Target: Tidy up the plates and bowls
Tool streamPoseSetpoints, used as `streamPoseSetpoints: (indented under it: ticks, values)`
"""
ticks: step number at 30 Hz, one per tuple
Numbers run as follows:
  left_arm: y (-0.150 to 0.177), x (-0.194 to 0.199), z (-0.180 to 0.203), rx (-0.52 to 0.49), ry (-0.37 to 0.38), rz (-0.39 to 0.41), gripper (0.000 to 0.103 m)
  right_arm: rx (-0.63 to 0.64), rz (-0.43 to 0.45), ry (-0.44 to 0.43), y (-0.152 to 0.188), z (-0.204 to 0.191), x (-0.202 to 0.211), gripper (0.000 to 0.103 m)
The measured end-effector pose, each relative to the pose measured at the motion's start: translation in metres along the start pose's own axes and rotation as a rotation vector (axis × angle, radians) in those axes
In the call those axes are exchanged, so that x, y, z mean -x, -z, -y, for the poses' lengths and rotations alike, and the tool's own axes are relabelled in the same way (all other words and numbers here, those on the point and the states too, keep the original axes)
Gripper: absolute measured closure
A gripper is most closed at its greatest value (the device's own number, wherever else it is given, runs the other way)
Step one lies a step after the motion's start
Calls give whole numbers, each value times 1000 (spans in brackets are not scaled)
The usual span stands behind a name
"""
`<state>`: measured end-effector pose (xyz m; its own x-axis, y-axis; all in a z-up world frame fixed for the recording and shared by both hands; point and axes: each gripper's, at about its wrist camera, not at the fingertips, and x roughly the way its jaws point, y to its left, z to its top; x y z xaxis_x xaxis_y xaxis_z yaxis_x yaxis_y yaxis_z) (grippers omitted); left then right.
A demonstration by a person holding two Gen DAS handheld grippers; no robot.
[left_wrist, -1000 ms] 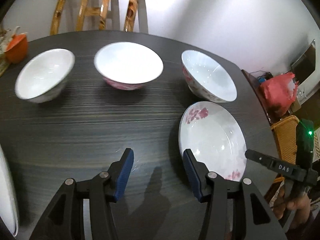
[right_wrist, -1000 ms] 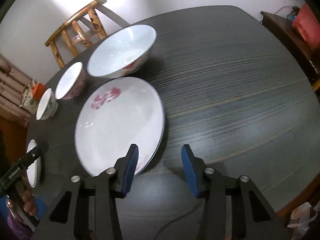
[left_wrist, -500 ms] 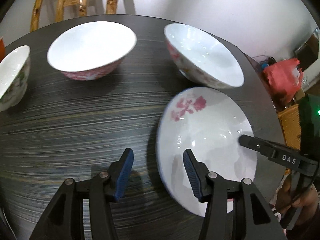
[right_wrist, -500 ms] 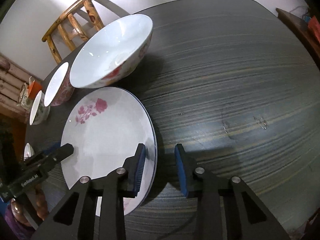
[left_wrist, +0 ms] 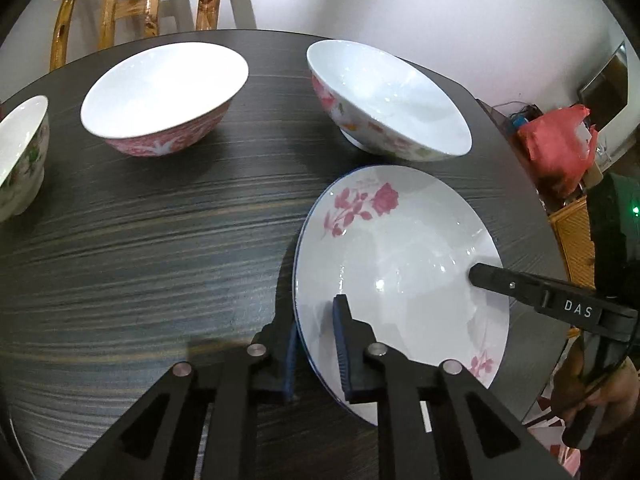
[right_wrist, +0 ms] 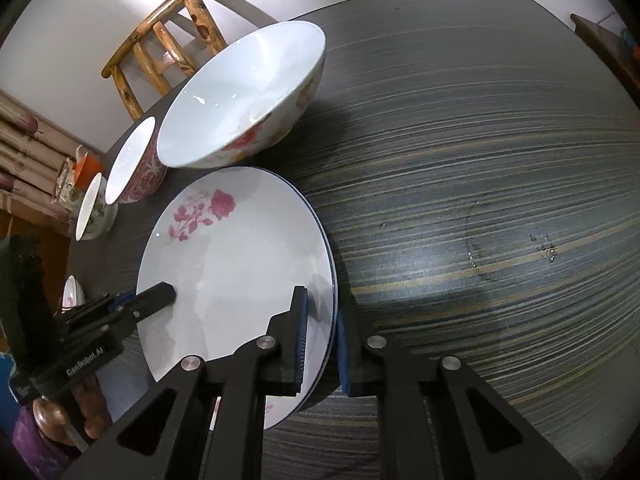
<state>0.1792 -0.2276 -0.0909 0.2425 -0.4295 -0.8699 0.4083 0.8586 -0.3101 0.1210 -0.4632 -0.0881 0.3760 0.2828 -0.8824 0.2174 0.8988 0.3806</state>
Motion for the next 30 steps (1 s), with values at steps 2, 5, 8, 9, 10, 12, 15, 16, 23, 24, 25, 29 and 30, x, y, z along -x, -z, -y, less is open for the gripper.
streamPoseSetpoints:
  ticks: [2,5,8,9,10,12,15,16,23,24,25,29,30]
  values:
    - [6,3,-3,13,-3,11,87,1,-2,-12,3,0,1,92]
    - [16,13,-10,28,-6,28,88,-11,-7,-36,9,-2,1,92]
    - [23,23,-17,42,-15,44,89,-6,-17,-49,15,-9,0,93]
    - [25,27,-21,47,-16,49,89,-1,-19,-54,17,-12,0,93]
    - [27,31,-24,53,-18,53,89,6,-20,-58,20,-17,0,93]
    - [29,38,-30,65,-23,63,89,10,-20,-67,22,-24,0,93]
    - [31,47,-35,82,-37,77,89,26,-24,-85,25,-37,-1,93]
    - [32,51,-38,89,-41,83,89,33,-26,-91,27,-43,-2,93]
    - [50,91,-76,172,-83,134,89,69,-34,-144,30,-88,-7,93]
    - [54,99,-85,187,-93,145,89,76,-36,-153,30,-97,-8,93]
    - [57,107,-94,203,-99,153,89,88,-38,-162,30,-108,-10,94]
    - [70,142,-133,276,-141,195,89,145,-52,-199,28,-157,-17,94]
    - [70,148,-140,290,-152,204,89,159,-56,-207,29,-168,-20,94]
